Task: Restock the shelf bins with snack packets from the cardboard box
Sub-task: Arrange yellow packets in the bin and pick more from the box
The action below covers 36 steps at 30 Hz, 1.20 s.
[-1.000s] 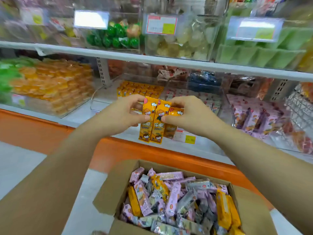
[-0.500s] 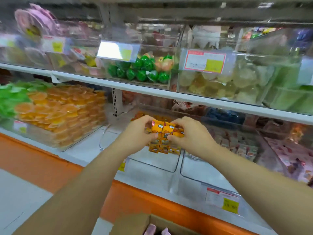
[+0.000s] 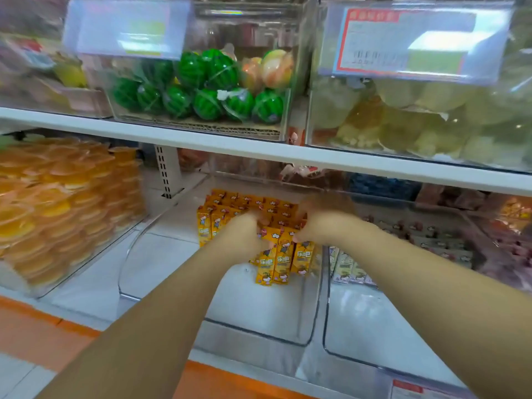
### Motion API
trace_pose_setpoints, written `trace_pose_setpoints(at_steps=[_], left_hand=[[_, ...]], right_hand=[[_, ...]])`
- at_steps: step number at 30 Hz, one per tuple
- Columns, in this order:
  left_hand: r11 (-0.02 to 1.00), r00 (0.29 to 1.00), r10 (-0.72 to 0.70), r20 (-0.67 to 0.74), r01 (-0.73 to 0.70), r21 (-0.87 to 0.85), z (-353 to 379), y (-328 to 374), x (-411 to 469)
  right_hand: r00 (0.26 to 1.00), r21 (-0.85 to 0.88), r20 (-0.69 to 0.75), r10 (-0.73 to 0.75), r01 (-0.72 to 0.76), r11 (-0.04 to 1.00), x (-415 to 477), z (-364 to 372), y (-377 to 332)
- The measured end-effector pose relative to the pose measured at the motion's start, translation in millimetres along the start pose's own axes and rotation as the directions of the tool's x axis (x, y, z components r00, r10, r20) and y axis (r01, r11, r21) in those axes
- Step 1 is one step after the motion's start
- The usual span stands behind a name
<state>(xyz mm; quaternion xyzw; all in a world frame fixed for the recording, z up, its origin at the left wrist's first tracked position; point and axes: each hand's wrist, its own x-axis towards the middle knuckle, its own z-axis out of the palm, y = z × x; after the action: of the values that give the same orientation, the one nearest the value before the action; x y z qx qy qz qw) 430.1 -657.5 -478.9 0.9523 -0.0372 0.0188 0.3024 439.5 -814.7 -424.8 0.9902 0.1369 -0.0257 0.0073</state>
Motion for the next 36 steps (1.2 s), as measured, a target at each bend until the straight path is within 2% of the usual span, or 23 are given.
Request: trace_pose_setpoints(at_steps=[4,9,12,18,23,26,30,33,36], left_hand=[[0.996,0.998,-0.052,0.027,0.050,0.074,10,-3,5],[0.989,0.999,-0.038,-0.033,0.042,0.141,19,0,5],[0.990,0.998,-0.002,-0.064,0.011,0.144,20,1,8],[0.999,0.998,-0.009,-0.059,0.007,-0.034,17,-3,3],[0.999,0.995,0.026,-0.095,-0.029,-0.032,4,0,-13],[0.993,0.977,0.095,-0.193,-0.107,-0.055,-5,13,-40],[0.927,0.904,0.236,-0.357,-0.320,-0.195,2,37,-107],[0.874,0.889,0.306,-0.342,-0.404,-0.270,27,54,-162],[0.858,0.891,0.399,-0.217,-0.446,-0.254,64,63,-203]], right_hand=[[0.995,0.096,0.094,0.014,-0.024,0.995,4,0,-1],[0.997,-0.084,-0.079,-0.002,-0.005,0.996,4,0,-5],[0.994,-0.085,-0.114,-0.003,-0.006,0.996,3,2,-5],[0.966,-0.002,-0.248,-0.067,0.069,0.998,-7,9,1],[0.925,0.278,-0.374,-0.057,0.171,0.945,-40,13,10],[0.873,0.287,-0.476,-0.107,0.270,0.919,-70,19,18],[0.790,0.313,-0.596,-0.146,0.395,0.864,-133,35,28],[0.786,0.355,-0.606,-0.124,0.406,0.842,-190,55,37],[0.826,0.429,-0.559,-0.078,0.368,0.825,-246,83,50]])
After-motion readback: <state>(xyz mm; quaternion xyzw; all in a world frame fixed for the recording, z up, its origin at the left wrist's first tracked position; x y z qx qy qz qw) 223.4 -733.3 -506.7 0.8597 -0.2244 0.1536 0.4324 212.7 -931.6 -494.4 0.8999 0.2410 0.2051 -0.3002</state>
